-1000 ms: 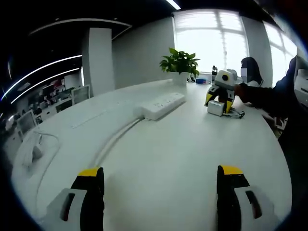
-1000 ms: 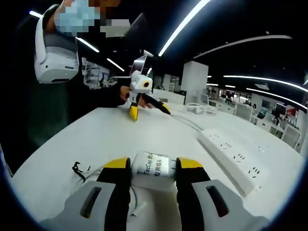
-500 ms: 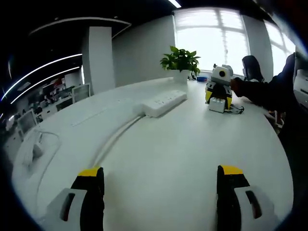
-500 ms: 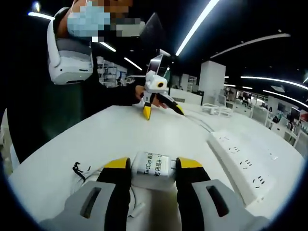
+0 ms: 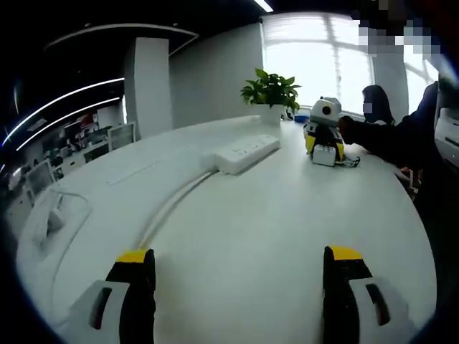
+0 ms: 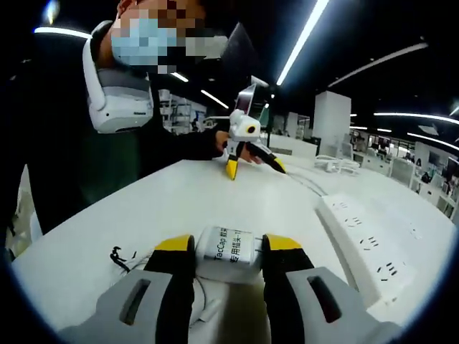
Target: Straighten the power strip on the desk, plug the charger into it
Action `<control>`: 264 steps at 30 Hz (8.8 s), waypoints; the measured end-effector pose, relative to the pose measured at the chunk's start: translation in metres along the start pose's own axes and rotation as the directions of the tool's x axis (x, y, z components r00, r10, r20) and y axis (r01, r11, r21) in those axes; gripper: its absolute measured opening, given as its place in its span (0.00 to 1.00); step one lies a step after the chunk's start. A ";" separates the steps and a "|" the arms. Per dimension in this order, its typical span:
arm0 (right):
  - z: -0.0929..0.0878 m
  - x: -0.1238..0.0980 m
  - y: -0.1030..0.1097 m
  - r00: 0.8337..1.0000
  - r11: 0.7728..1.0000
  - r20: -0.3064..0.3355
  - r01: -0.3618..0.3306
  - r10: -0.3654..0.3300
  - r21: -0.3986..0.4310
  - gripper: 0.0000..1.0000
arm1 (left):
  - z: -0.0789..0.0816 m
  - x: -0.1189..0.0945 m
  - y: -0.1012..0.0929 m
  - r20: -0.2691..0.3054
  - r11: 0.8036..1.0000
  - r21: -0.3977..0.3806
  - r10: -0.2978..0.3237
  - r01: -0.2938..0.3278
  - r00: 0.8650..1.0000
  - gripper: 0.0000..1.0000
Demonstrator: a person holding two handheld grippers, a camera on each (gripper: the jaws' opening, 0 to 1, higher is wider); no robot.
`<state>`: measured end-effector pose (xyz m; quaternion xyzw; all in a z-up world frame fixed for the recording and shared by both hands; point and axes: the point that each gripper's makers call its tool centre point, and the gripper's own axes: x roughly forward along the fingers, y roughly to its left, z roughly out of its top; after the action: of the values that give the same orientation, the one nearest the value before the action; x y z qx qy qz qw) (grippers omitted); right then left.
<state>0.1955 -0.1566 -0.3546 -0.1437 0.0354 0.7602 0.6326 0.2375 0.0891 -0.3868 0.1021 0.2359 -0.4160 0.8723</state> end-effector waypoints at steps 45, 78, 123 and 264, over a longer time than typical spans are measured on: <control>0.019 -0.023 -0.004 0.717 0.715 0.021 0.691 -0.696 0.108 0.57 | 0.009 -0.005 -0.014 0.036 0.997 0.043 -0.059 0.058 0.998 0.99; 0.027 -0.024 0.027 0.329 0.307 -0.102 0.933 -0.939 0.185 0.63 | 0.015 -0.008 -0.023 0.053 0.995 0.052 -0.088 0.086 0.995 0.99; 0.006 -0.033 0.006 0.052 -0.016 -0.311 0.977 -0.949 0.213 0.49 | 0.029 -0.019 -0.010 0.126 0.998 0.027 -0.066 0.063 0.990 0.99; -0.021 -0.036 -0.024 0.223 0.028 -0.468 0.921 -0.855 0.388 0.27 | 0.022 -0.010 -0.004 0.101 0.999 0.023 -0.028 0.025 0.995 0.99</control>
<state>0.2278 -0.1906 -0.3620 0.0362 0.2096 0.1319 0.9682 0.2359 0.0849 -0.3630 0.0874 0.1881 -0.4347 0.8763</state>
